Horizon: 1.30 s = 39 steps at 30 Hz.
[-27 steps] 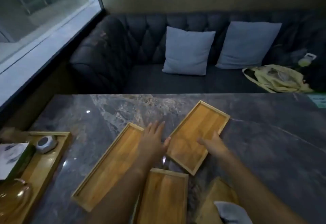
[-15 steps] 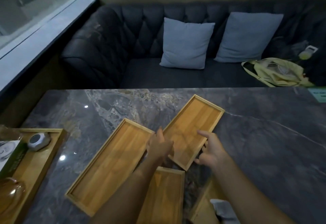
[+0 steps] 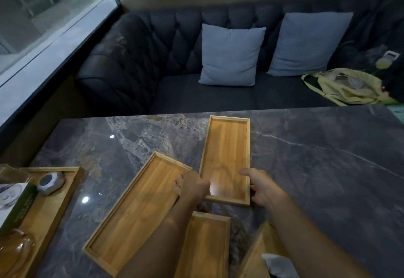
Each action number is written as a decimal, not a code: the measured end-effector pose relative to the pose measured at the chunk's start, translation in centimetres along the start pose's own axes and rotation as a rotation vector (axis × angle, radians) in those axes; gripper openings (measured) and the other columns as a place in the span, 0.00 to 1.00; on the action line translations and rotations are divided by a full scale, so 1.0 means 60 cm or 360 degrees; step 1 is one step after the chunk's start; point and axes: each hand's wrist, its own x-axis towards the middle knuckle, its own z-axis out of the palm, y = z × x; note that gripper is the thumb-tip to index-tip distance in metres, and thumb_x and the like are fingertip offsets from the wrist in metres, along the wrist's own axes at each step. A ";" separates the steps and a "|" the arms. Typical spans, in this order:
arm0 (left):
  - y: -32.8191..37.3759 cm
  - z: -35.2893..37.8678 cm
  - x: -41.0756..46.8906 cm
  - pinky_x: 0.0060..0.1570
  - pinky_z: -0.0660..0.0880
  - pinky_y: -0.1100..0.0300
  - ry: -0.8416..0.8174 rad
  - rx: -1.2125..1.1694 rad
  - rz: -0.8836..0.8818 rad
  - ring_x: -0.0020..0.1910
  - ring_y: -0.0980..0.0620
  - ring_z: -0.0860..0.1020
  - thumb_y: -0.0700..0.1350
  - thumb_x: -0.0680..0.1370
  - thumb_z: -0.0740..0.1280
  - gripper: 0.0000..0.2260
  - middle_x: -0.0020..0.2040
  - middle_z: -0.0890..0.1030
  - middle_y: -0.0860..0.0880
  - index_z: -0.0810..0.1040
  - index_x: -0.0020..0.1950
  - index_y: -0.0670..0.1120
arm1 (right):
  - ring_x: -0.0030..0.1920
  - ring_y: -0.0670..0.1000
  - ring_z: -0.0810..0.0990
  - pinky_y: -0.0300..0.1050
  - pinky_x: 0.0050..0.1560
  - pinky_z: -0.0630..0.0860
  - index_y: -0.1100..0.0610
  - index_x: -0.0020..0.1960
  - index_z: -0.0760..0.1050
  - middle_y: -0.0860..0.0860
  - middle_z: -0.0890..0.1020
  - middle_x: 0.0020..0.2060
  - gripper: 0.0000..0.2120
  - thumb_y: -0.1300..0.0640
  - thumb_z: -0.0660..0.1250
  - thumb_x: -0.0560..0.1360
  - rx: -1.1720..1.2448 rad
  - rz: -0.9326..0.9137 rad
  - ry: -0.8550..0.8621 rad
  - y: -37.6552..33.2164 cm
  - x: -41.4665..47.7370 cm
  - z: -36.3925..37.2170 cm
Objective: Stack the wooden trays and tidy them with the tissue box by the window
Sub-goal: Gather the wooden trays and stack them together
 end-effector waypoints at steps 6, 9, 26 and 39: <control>-0.005 0.011 -0.016 0.69 0.56 0.43 0.0037 -0.0168 0.0065 0.66 0.39 0.62 0.47 0.71 0.63 0.19 0.64 0.69 0.39 0.71 0.58 0.38 | 0.54 0.60 0.74 0.57 0.52 0.75 0.64 0.63 0.67 0.59 0.76 0.56 0.24 0.59 0.68 0.71 -0.0048 -0.0065 -0.0005 -0.005 -0.004 0.012; -0.007 0.009 -0.017 0.48 0.74 0.49 0.0008 -0.0631 0.0167 0.46 0.44 0.77 0.43 0.72 0.64 0.08 0.47 0.77 0.39 0.75 0.45 0.38 | 0.55 0.60 0.76 0.60 0.55 0.76 0.65 0.62 0.66 0.61 0.76 0.56 0.23 0.60 0.69 0.71 -0.0110 -0.0202 0.0060 -0.013 0.001 0.003; -0.050 -0.040 -0.046 0.46 0.79 0.50 -0.0098 -0.1327 0.0172 0.47 0.44 0.81 0.50 0.78 0.62 0.18 0.48 0.83 0.42 0.77 0.57 0.37 | 0.31 0.48 0.81 0.41 0.29 0.75 0.57 0.43 0.76 0.55 0.82 0.35 0.07 0.53 0.69 0.73 -0.0523 -0.0775 -0.0152 -0.005 -0.068 -0.049; -0.123 -0.083 -0.174 0.43 0.78 0.56 0.0147 -0.1039 0.0403 0.45 0.45 0.80 0.53 0.78 0.60 0.15 0.47 0.81 0.40 0.76 0.49 0.42 | 0.32 0.54 0.80 0.45 0.26 0.74 0.56 0.53 0.68 0.55 0.81 0.38 0.10 0.51 0.61 0.75 -0.1147 -0.0845 -0.0303 0.061 -0.172 -0.023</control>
